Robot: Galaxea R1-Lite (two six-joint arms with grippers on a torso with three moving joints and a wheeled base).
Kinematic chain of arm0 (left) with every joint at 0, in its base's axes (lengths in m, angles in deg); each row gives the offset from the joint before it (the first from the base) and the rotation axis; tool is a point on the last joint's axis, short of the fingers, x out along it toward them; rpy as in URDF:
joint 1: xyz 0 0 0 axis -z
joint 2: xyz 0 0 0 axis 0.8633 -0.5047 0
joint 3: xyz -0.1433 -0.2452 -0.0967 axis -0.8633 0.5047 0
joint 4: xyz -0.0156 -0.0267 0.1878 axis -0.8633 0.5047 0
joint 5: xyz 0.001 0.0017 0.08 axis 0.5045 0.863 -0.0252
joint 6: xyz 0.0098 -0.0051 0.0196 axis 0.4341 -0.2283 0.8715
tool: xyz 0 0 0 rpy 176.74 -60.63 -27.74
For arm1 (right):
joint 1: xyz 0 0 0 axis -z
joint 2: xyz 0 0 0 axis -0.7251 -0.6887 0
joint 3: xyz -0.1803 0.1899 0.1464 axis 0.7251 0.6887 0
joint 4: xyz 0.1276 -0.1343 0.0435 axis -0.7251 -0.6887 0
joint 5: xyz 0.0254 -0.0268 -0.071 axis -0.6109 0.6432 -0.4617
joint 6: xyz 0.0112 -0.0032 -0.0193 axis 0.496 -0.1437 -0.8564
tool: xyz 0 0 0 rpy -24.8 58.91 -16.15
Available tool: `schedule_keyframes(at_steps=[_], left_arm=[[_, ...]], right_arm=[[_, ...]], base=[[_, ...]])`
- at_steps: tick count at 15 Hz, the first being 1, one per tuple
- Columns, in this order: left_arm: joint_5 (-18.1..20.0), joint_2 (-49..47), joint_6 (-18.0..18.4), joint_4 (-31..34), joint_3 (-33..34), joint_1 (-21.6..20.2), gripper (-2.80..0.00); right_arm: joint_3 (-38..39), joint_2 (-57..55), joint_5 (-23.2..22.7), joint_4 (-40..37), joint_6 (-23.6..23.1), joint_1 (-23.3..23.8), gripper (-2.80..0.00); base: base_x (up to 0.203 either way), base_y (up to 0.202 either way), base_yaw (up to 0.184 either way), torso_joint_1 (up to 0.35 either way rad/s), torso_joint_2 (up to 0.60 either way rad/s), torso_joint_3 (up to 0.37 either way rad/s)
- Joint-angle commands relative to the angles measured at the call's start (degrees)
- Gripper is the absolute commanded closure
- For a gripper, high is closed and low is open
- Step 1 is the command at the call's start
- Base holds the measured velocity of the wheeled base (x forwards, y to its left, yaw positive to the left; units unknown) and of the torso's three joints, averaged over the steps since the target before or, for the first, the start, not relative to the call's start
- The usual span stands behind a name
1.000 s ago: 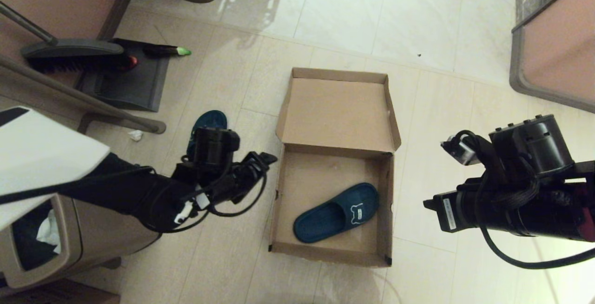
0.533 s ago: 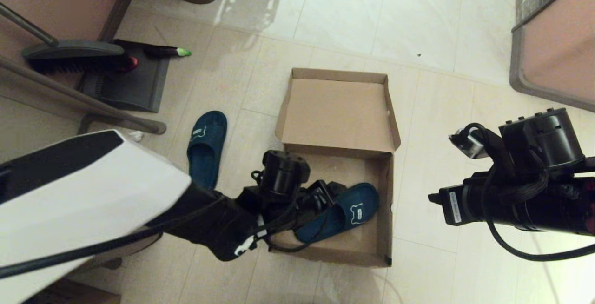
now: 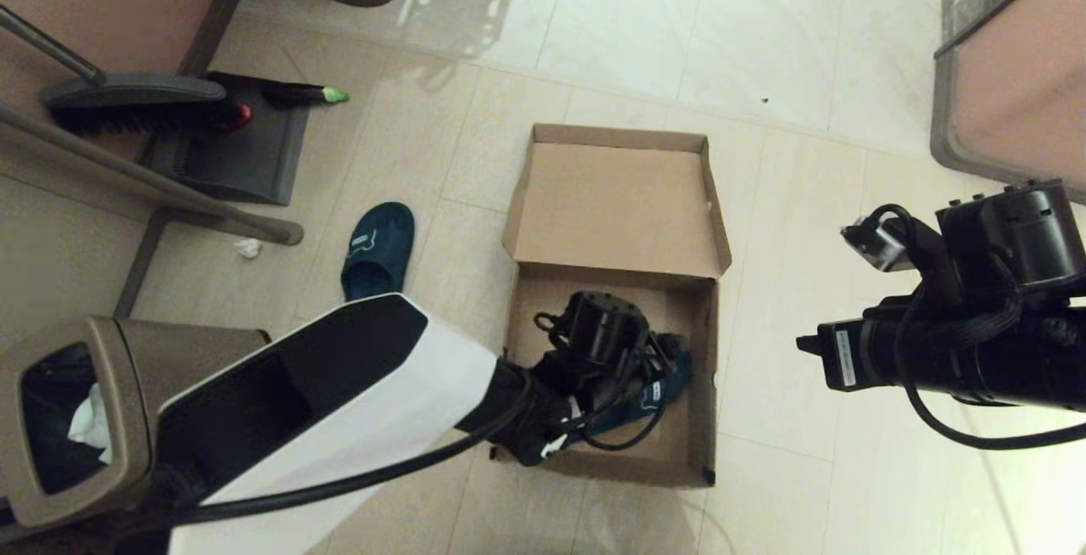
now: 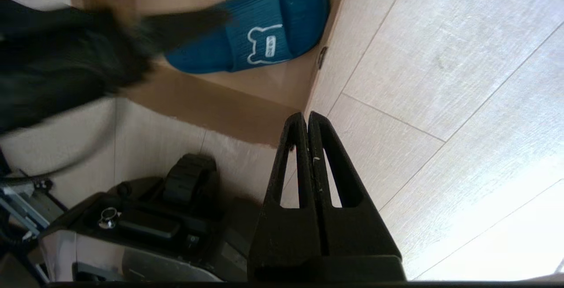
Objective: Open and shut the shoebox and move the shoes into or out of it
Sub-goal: Put the shoes out of the shoe box
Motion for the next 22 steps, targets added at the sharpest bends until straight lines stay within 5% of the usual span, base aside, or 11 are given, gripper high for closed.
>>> schedule_keyframes(at_steps=[1, 7, 22], left_arm=[[-1.35, -7.09, 0.67, -0.19, -5.66, 0.25, -2.8], [-6.14, -12.86, 8.99, -0.5, -10.67, 0.36, -2.8], [-10.91, -16.37, 12.25, -0.42, -17.25, 0.86, -2.8]], right_arm=[[-0.34, 0.37, 0.02, 0.0, 0.09, 0.15, 0.0], [-0.43, 1.6, 0.02, 0.0, 0.17, 0.81, 0.0], [0.54, 1.51, 0.02, 0.0, 0.53, 1.97, 0.0]], base=[[0.0, 0.0, 0.0, 0.0, 0.0, 0.0], [0.0, 0.0, 0.0, 0.0, 0.0, 0.0], [0.0, 0.0, 0.0, 0.0, 0.0, 0.0]])
